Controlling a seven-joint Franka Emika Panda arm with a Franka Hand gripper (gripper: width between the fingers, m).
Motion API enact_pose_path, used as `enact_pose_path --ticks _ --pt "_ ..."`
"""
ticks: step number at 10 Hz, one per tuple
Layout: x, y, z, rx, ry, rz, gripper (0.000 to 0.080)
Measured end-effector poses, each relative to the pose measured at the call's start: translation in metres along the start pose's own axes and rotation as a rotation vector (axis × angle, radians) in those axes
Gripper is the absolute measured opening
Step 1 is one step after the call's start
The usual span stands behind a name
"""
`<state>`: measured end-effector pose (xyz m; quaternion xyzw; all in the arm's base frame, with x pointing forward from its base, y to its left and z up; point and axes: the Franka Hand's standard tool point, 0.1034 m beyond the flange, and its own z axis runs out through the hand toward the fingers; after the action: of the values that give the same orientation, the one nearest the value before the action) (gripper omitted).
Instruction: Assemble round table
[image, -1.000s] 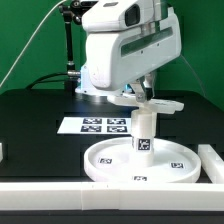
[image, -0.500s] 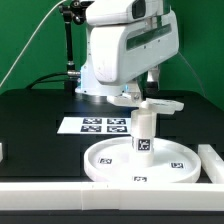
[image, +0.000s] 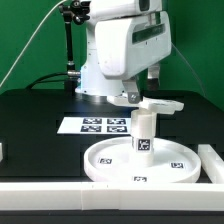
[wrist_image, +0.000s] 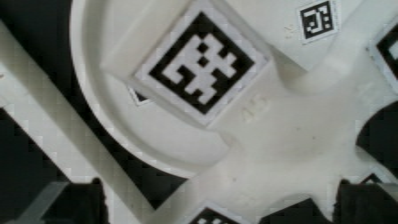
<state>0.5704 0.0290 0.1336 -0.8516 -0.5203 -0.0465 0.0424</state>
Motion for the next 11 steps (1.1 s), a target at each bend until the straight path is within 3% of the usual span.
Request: enact_pose_path --ticks 1,5,9,11 --pt "0.0 0.0 0.001 -0.013 0.0 -0.026 0.0648" --pt "-0.002 -0.001 0.002 -0.01 -0.001 -0.02 0.0649" --pt "-0.003 -0.018 0.013 0.008 -0.012 -0.016 0.0649" --pt "-0.004 -0.019 0.017 0.013 -0.013 -0.018 0.0649"
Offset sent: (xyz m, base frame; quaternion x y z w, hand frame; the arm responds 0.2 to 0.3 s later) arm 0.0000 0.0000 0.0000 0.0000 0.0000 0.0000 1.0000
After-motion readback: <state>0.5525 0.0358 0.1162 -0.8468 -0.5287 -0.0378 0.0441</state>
